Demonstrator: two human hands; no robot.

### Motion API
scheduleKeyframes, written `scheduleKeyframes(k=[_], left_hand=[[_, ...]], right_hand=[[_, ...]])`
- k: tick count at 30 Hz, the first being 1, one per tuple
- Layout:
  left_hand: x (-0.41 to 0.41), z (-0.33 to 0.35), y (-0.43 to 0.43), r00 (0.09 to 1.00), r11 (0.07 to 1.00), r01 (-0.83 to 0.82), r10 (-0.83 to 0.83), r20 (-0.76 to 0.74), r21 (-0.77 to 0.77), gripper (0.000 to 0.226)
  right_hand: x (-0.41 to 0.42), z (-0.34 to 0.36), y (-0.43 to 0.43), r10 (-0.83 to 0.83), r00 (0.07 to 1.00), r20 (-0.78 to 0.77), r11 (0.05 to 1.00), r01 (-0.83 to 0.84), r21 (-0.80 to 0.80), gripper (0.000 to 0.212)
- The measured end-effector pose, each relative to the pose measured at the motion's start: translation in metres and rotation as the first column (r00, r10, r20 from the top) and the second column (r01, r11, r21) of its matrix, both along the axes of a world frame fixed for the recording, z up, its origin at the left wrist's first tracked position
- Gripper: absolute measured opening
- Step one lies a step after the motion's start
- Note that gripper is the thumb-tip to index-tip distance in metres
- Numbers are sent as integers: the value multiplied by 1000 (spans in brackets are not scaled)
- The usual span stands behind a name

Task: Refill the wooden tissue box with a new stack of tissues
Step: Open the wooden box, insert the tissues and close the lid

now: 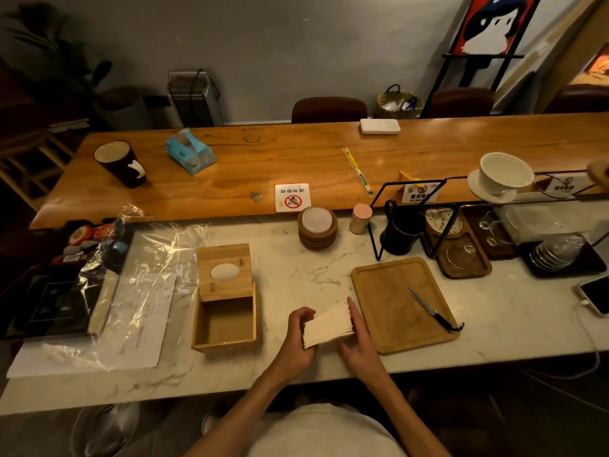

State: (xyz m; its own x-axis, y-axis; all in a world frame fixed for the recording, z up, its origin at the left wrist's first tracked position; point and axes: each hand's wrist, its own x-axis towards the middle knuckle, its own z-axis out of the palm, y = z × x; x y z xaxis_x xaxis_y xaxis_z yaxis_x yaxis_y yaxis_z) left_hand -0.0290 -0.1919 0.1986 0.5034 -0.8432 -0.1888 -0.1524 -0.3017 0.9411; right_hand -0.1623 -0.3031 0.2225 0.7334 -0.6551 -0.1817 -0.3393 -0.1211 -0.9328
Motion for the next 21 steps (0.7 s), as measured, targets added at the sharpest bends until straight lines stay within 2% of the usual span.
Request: scheduleKeyframes(k=[2, 5, 9, 12, 13, 14, 15, 16, 17, 19, 21], left_hand=[[-2, -2, 3, 1000, 1000, 4, -4, 5, -16, 59], [-3, -2, 6, 1000, 1000, -1, 1, -13, -10, 72], [-5, 1, 5, 1000, 1000, 1, -1, -12, 1, 84], [-6, 1, 3, 1000, 1000, 12, -12, 4, 25, 83], [-7, 1, 3, 1000, 999, 22, -22, -1, 37, 80], [-7, 1, 4, 999, 998, 32, -31, -12, 46, 77], [-7, 2, 4, 999, 998, 41, -39, -26, 51, 77], [-6, 4, 5, 998, 997, 51, -49, -43, 52, 78], [-6, 7, 5, 996, 997, 62, -59, -62, 48, 82], [-6, 15, 7, 994, 995, 86, -82, -70, 48, 91], [-7, 29, 15, 993, 991, 115, -115, 2, 63, 97]], right_hand=[[-2, -2, 5, -15, 1000, 17, 1000, 15, 3, 81], [-4, -8, 7, -59, 998, -13, 998, 59, -5, 91], [0, -2, 6, 14, 1000, -23, 999, -15, -38, 93], [1, 4, 6, 25, 999, 20, 1000, -25, -4, 95], [1, 4, 6, 46, 999, -3, 997, -46, -56, 96], [1, 4, 5, 80, 993, -89, 977, -96, -190, 98], [2, 4, 3, 98, 969, -228, 909, -181, -375, 99], [6, 6, 3, 79, 931, -355, 778, -281, -563, 101], [10, 10, 3, 82, 885, -458, 626, -403, -667, 103], [21, 15, 2, 131, 790, -598, 425, -590, -687, 97], [33, 17, -4, 160, 731, -663, 349, -670, -655, 83]])
